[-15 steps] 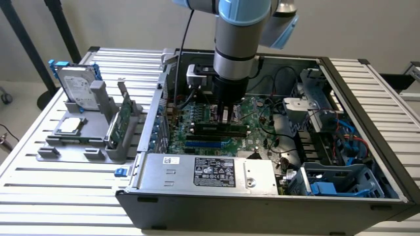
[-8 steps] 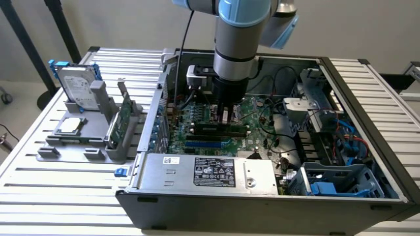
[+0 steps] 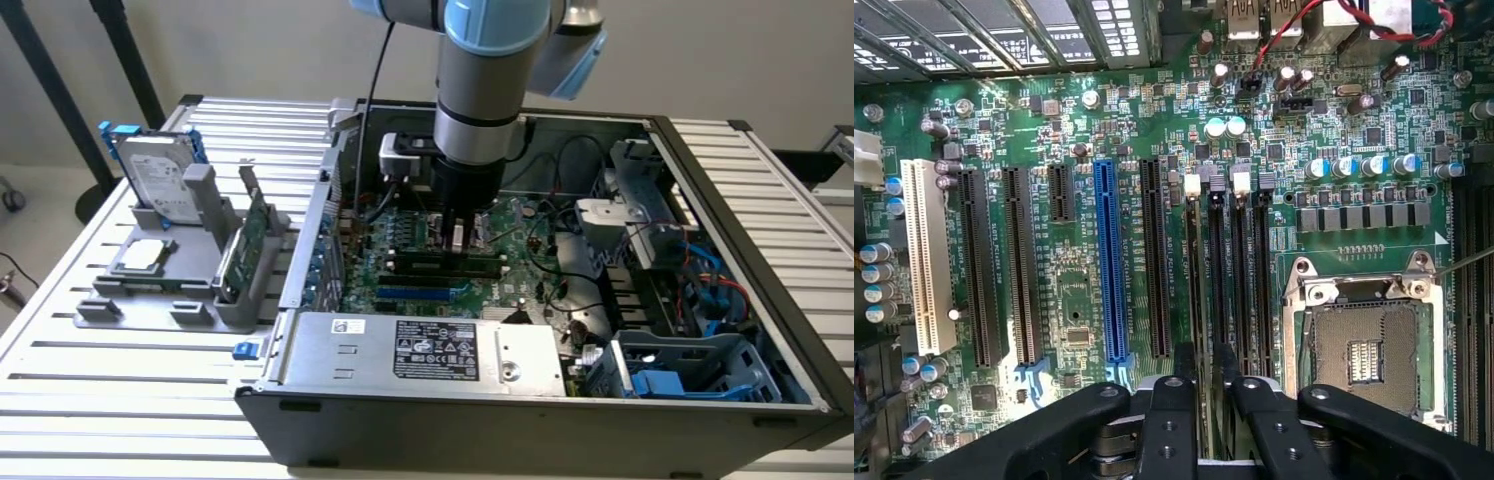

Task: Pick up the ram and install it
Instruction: 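Insert the ram into the slot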

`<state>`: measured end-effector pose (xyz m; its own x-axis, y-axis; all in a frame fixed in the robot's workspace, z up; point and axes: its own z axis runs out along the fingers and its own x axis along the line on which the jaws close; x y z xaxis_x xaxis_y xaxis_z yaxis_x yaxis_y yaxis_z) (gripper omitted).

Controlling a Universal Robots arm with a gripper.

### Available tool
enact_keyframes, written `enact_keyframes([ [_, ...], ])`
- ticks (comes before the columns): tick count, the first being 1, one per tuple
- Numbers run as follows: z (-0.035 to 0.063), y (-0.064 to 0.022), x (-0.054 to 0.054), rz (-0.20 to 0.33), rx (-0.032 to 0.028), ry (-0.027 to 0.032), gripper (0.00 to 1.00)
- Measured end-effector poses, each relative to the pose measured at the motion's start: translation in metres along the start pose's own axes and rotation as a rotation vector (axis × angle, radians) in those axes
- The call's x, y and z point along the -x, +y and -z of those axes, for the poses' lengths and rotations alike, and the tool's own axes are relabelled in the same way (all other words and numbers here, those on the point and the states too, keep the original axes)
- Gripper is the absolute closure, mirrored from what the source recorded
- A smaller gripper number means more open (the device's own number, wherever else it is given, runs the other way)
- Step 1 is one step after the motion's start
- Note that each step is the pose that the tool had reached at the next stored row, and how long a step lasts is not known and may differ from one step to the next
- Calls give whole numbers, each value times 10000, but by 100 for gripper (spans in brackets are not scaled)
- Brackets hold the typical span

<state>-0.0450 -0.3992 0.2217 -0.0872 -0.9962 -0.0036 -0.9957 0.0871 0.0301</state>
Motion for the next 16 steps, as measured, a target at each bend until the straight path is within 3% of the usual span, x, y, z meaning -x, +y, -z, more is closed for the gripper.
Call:
enact_keyframes([
  [5,45,1,-2,2,7,-76,78],
  [16,240,6,-13,10,31,-362,80],
])
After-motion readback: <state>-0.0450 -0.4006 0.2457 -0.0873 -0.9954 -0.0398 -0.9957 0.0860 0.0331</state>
